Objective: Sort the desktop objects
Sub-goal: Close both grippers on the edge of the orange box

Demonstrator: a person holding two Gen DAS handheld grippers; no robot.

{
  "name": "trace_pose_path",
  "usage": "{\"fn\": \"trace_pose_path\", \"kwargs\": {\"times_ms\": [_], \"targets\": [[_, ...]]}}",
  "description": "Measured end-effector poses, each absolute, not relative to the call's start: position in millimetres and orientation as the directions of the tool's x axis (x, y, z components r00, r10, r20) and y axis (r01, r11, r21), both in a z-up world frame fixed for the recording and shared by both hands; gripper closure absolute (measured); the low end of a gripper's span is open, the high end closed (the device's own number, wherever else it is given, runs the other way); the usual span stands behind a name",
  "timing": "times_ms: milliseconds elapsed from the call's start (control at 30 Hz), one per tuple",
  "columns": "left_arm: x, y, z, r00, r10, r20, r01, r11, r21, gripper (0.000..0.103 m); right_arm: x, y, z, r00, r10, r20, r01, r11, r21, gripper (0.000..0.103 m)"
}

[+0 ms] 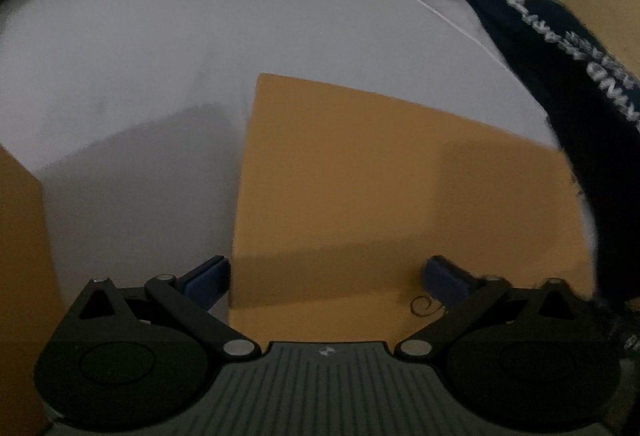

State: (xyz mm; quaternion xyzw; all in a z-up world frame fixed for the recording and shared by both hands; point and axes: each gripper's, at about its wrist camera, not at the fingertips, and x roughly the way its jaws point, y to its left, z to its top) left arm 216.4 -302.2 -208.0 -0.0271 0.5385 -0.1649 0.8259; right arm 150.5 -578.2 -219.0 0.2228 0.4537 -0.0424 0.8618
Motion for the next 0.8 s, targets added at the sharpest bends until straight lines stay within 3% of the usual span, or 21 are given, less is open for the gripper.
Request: {"fn": "trace_pose_path", "kwargs": {"times_ms": [333, 800], "targets": [[208.7, -303.3, -188.1, 0.388, -0.294, -0.874, 0.227, 0.949, -0.218, 0.000, 151.5, -573.4, -202.8, 0.575, 0.097, -0.812, 0.311, 0.893, 0.326, 0.000], [193.0, -276.3, -82.3, 0.527, -0.357, -0.771, 0.234, 0.933, -0.272, 0.000, 136.6, -559.8, -82.4, 0.647, 0.050, -0.761, 0.287, 0.909, 0.303, 0.000]]}}
